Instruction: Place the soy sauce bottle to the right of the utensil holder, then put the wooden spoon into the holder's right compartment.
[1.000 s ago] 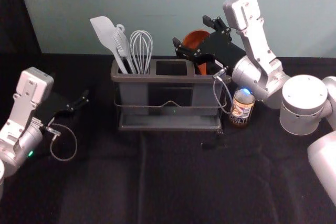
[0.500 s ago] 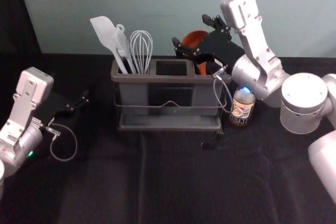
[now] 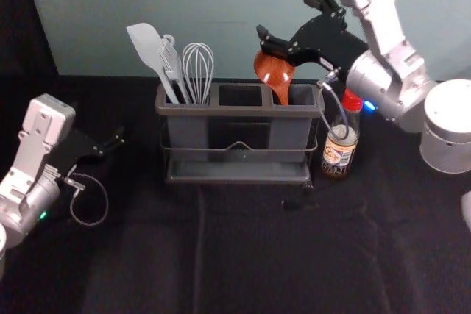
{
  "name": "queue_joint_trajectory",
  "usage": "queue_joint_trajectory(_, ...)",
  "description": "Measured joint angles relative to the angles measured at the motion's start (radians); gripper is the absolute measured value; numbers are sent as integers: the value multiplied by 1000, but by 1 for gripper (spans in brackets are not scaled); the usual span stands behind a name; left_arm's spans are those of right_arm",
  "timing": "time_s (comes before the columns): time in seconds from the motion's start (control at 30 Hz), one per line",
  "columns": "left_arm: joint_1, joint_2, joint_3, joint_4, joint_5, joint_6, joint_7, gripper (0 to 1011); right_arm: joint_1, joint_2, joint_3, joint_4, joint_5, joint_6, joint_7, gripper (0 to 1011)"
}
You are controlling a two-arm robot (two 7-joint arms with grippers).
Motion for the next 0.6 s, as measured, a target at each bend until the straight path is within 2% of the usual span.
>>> queue_joint_trajectory(0.3, 0, 0, 0, 0, 0, 0, 0, 1005, -50, 40, 38, -138, 31, 109, 19, 1004)
queue_joint_trajectory(0.4, 0, 0, 0, 0, 0, 0, 0, 1005, -98, 59, 64, -204, 62, 154, 28, 1004)
queue_joint_trajectory(0.43, 0, 0, 0, 0, 0, 0, 0, 1005, -98, 59, 64, -204, 62, 154, 28, 1004)
queue_joint_trajectory(0.6, 0, 0, 0, 0, 0, 0, 0, 1005, -194, 89, 100, -291, 101, 185, 27, 1004)
